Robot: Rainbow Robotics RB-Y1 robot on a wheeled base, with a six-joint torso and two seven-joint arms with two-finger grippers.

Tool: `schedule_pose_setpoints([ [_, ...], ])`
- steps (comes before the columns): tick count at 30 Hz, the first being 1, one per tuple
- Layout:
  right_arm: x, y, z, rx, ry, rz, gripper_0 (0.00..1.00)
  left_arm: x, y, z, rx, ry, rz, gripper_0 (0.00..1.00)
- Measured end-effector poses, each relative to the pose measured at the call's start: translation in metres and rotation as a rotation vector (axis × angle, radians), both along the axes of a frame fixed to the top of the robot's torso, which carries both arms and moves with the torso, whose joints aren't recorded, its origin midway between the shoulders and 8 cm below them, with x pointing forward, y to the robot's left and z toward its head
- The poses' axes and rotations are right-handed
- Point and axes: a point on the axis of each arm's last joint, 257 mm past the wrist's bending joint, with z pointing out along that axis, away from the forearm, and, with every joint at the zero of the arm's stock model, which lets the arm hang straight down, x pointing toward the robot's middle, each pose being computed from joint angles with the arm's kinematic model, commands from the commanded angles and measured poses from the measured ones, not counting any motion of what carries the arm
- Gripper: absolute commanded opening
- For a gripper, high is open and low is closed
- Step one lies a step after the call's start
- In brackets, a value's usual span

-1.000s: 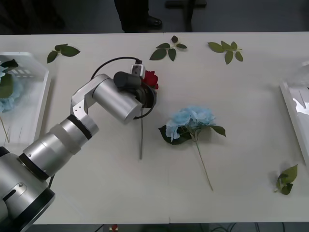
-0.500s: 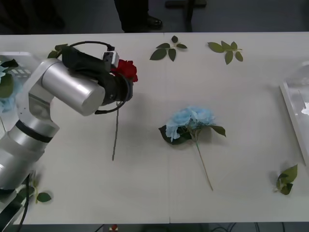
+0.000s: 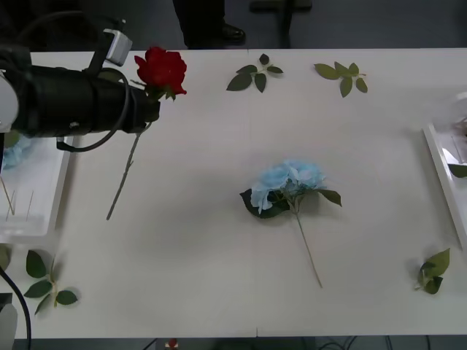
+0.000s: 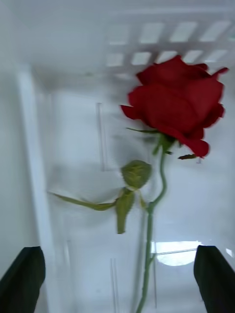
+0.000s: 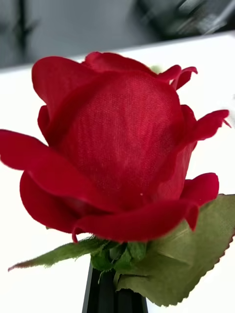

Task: Place the red flowers into the right box and the blue flowers into the left box. If a person shows an open palm, hand one flower to the person first, then continue sorting.

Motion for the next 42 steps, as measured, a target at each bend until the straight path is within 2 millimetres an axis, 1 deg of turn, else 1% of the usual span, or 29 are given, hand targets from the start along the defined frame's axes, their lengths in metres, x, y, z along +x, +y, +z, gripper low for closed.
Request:
schedule_pose_setpoints([
  [1, 0.001, 0.012, 0.01, 0.017, -0.009, 0.03, 1.0, -0.001, -0.006, 0.015, -0.063, -0.027, -0.018, 0.0],
  [4, -0.003, 0.051, 0.033, 0.08, -0.019, 0.136, 1.0, -0.002, -0.02, 0.05, -0.213, -0.081, -0.039, 0.0],
  [5, -0.005, 0.062, 0.039, 0.095, -0.021, 0.175, 1.0, -0.003, -0.025, 0.058, -0.248, -0.097, -0.05, 0.0],
  [7, -0.01, 0.085, 0.049, 0.139, -0.025, 0.245, 1.0, -0.005, -0.036, 0.077, -0.32, -0.137, -0.075, 0.0],
  [10, -0.021, 0.13, 0.061, 0.256, -0.024, 0.369, 1.0, -0.008, -0.057, 0.109, -0.432, -0.226, -0.115, 0.0],
  [12, -0.031, 0.159, 0.071, 0.331, -0.027, 0.457, 1.0, -0.01, -0.073, 0.126, -0.509, -0.273, -0.128, 0.0],
  [13, -0.035, 0.171, 0.074, 0.356, -0.028, 0.501, 1.0, -0.012, -0.082, 0.132, -0.545, -0.28, -0.133, 0.0],
  [16, -0.049, 0.201, 0.084, 0.388, -0.049, 0.667, 1.0, -0.019, -0.108, 0.138, -0.623, -0.274, -0.155, 0.0],
  [18, -0.056, 0.218, 0.09, 0.395, -0.079, 0.772, 1.0, -0.022, -0.12, 0.143, -0.677, -0.27, -0.16, 0.0],
  [25, -0.068, 0.279, 0.106, 0.442, -0.22, 1.01, 1.0, -0.03, -0.152, 0.166, -0.864, -0.262, -0.144, 0.0],
  [27, -0.071, 0.294, 0.109, 0.445, -0.262, 1.069, 1.0, -0.031, -0.159, 0.166, -0.895, -0.254, -0.138, 0.0],
  [30, -0.078, 0.314, 0.116, 0.489, -0.31, 1.128, 1.0, -0.032, -0.171, 0.16, -0.923, -0.225, -0.132, 0.0],
  [33, -0.083, 0.331, 0.121, 0.545, -0.337, 1.163, 1.0, -0.028, -0.178, 0.149, -0.932, -0.196, -0.118, 0.0],
  [36, -0.085, 0.348, 0.124, 0.569, -0.356, 1.19, 1.0, -0.023, -0.18, 0.141, -0.925, -0.181, -0.109, 0.0],
  [38, -0.084, 0.36, 0.125, 0.573, -0.366, 1.202, 1.0, -0.021, -0.18, 0.139, -0.923, -0.177, -0.105, 0.0],
  [42, -0.085, 0.382, 0.118, 0.584, -0.355, 1.225, 1.0, -0.021, -0.18, 0.139, -0.927, -0.173, -0.105, 0.0],
])
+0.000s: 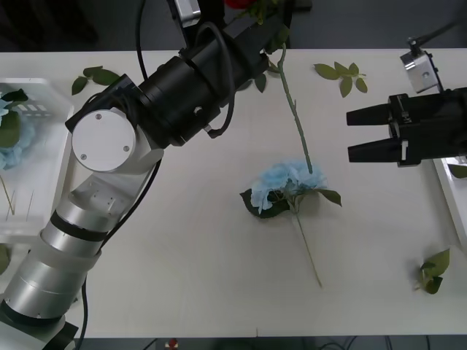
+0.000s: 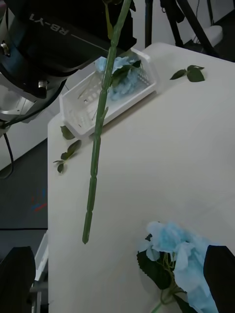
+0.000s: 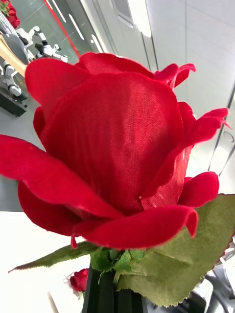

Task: Place the red flowers into the right box and the blue flowers into the left box. If a person shows an open palm, hand one flower to the person first, then continue sorting.

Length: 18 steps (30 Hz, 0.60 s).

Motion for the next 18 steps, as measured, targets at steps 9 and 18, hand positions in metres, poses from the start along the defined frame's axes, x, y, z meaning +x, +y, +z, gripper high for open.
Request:
schedule_pose_setpoints([
  [9, -0.003, 0.053, -0.003, 0.069, 0.157, -0.015, 1.0, 0.0, 0.0, 0.0, -0.004, 0.002, -0.003, 0.0],
  [18, -0.002, 0.081, -0.018, 0.06, 0.208, -0.022, 0.8, 0.0, 0.0, 0.001, -0.005, 0.003, -0.003, 0.0],
])
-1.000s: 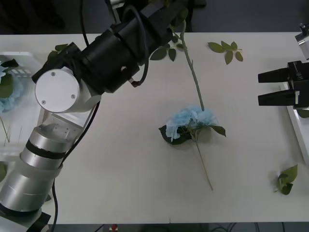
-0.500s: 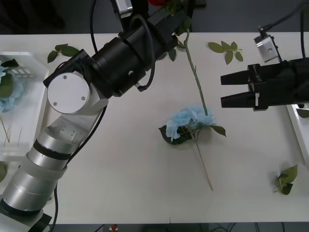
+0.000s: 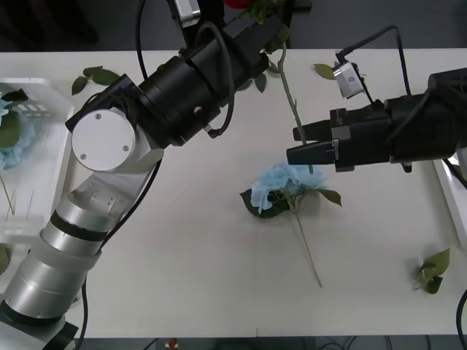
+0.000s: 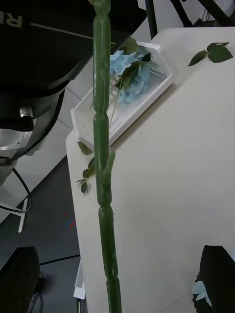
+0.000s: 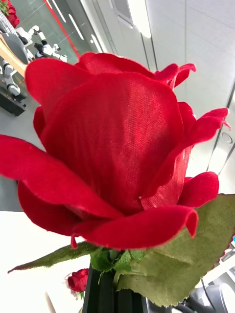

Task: Place the red flowers into the right box and the blue flowers into the left box. If a person shows an open palm, hand one flower to the person first, then continue sorting.

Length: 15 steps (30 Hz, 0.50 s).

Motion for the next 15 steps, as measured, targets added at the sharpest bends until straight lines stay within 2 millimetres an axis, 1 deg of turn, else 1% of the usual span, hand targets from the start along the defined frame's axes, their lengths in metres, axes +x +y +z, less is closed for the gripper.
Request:
schedule_pose_setpoints([
  [1, 0.002, 0.002, -0.001, 0.001, 0.0, -0.005, 0.67, 0.0, 0.0, 0.0, 0.0, 0.0, 0.0, 0.0],
  [3, 0.004, 0.005, -0.001, 0.007, 0.004, -0.013, 0.57, 0.0, 0.0, 0.0, 0.0, 0.0, 0.0, 0.0],
  [4, 0.004, 0.007, -0.002, 0.009, 0.011, -0.015, 0.47, 0.0, 0.0, 0.0, 0.0, 0.0, 0.0, 0.0],
  [5, 0.003, 0.008, -0.003, 0.009, 0.022, -0.015, 0.42, 0.0, 0.0, 0.0, 0.0, 0.0, 0.0, 0.0],
  [6, 0.002, 0.01, -0.003, 0.008, 0.029, -0.013, 0.25, 0.0, 0.0, 0.0, 0.0, 0.0, 0.0, 0.0],
  [7, 0.001, 0.011, -0.004, 0.007, 0.032, -0.01, 0.17, 0.0, 0.0, 0.0, 0.0, 0.0, 0.0, 0.0],
  [10, 0.001, 0.017, -0.002, 0.014, 0.03, -0.002, 0.06, 0.0, 0.0, 0.0, 0.0, 0.0, 0.0, 0.0],
  [12, 0.002, 0.023, 0.003, 0.034, 0.027, -0.004, 0.01, 0.0, 0.0, 0.0, 0.0, 0.0, 0.0, 0.0],
  [15, 0.003, 0.03, 0.007, 0.049, 0.035, -0.005, 0.0, 0.0, 0.0, 0.0, 0.0, 0.0, 0.0, 0.0],
])
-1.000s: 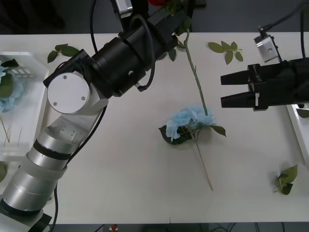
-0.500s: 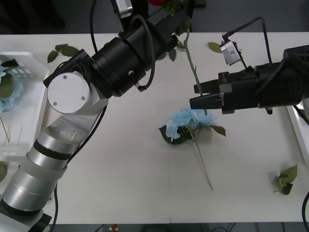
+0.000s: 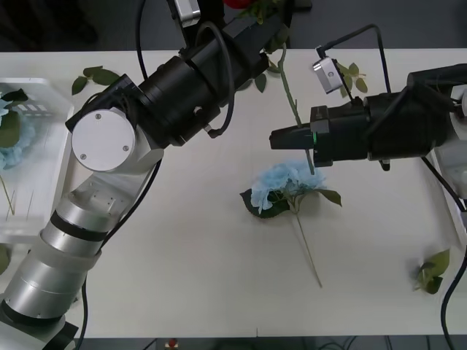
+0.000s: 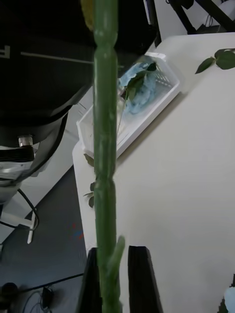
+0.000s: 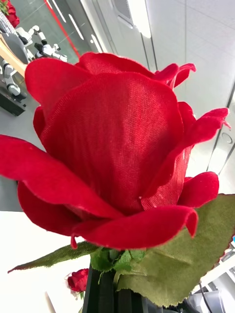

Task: Place the red flowers into the right box and the blue flowers into the left box. If a person shows an open palm, hand one flower to the person first, then continue sorting.

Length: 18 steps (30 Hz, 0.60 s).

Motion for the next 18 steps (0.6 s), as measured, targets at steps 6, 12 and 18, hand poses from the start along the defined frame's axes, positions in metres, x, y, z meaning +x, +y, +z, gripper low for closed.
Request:
schedule_pose_setpoints([
  [6, -0.0002, 0.0028, 0.0016, 0.004, 0.002, 0.003, 0.0, 0.0006, 0.0008, 0.001, -0.002, -0.001, 0.003, 0.13],
  [12, -0.0001, 0.0028, 0.0017, 0.004, 0.002, 0.003, 0.0, 0.0006, 0.0009, 0.001, -0.002, -0.001, 0.002, 0.77],
  [18, -0.0001, 0.0028, 0.0017, 0.005, 0.002, 0.002, 0.0, -0.0017, 0.0029, -0.0039, 0.012, 0.012, -0.022, 0.82],
])
